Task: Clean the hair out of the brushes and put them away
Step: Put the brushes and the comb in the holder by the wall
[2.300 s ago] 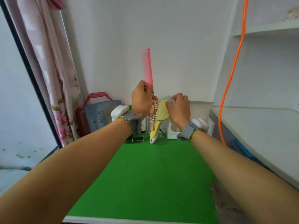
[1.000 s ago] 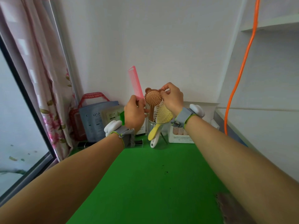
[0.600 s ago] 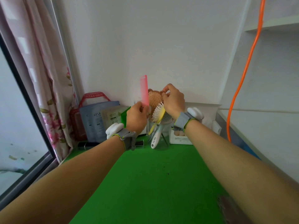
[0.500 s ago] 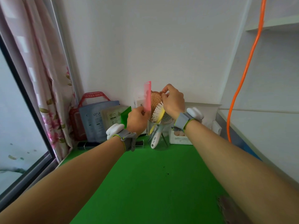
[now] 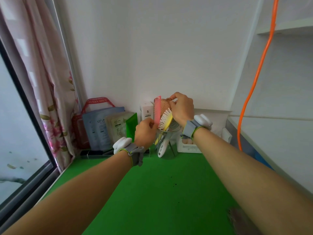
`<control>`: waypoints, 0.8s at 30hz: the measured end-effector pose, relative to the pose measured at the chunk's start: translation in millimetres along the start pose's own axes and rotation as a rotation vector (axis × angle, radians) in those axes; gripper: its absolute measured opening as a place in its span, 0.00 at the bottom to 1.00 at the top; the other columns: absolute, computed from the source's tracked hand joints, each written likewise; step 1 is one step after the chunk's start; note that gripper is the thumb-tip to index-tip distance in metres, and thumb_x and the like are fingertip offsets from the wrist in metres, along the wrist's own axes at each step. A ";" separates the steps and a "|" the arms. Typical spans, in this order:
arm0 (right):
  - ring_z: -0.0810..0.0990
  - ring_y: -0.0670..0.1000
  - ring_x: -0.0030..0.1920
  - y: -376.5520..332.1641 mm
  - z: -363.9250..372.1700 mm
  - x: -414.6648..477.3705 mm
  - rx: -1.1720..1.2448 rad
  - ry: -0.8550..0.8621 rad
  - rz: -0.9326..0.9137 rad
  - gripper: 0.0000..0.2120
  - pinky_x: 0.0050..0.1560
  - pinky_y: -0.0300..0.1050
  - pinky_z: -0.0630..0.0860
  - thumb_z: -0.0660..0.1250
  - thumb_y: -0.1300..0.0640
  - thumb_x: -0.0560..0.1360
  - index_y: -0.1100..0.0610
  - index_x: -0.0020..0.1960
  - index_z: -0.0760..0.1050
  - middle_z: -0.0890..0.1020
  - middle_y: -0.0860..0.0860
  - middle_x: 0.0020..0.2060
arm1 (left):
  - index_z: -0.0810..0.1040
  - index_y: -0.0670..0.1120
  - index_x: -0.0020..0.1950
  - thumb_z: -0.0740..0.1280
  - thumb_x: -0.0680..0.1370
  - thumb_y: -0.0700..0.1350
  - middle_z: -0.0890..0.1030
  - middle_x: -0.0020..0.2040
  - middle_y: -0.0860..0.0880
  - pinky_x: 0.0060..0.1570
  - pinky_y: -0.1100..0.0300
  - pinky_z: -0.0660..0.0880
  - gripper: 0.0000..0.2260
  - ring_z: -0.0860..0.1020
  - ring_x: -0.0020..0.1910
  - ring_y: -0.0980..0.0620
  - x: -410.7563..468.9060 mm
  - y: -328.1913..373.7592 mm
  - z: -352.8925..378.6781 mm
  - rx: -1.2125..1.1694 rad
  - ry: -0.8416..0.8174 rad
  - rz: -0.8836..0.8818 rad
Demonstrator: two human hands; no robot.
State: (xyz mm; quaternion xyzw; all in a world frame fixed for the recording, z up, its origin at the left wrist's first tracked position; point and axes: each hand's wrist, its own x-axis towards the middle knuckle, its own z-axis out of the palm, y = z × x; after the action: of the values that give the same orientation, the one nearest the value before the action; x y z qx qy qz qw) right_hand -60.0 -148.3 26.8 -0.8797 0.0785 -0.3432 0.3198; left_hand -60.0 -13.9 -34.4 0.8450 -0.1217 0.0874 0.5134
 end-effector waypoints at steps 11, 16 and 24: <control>0.79 0.57 0.49 -3.4 -7.3 -15.4 0.043 0.043 0.012 0.09 0.48 0.51 0.76 0.61 0.60 0.78 0.59 0.57 0.75 0.82 0.57 0.49 | 0.75 0.43 0.51 0.65 0.79 0.44 0.80 0.44 0.46 0.43 0.47 0.81 0.05 0.82 0.40 0.48 -9.8 2.3 -3.2 -0.044 -0.008 -0.001; 0.80 0.57 0.47 -8.0 -19.5 -26.7 0.055 0.043 0.033 0.07 0.44 0.47 0.75 0.62 0.59 0.79 0.59 0.53 0.76 0.83 0.56 0.47 | 0.75 0.43 0.51 0.64 0.79 0.42 0.80 0.44 0.45 0.43 0.47 0.81 0.04 0.82 0.41 0.47 -17.8 10.6 -8.8 -0.062 -0.013 -0.010; 0.78 0.58 0.43 -12.3 -35.3 -53.7 0.035 0.025 0.082 0.09 0.39 0.47 0.72 0.59 0.57 0.79 0.59 0.46 0.77 0.82 0.55 0.41 | 0.75 0.43 0.52 0.63 0.79 0.41 0.81 0.46 0.44 0.45 0.47 0.81 0.04 0.82 0.42 0.45 -34.1 22.3 -15.4 -0.071 -0.040 -0.019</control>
State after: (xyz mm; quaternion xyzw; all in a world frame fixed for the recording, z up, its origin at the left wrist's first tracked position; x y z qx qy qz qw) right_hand -124.5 -137.4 24.5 -0.8657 0.1126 -0.3419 0.3480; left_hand -99.5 -6.2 -17.8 0.8289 -0.1270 0.0612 0.5414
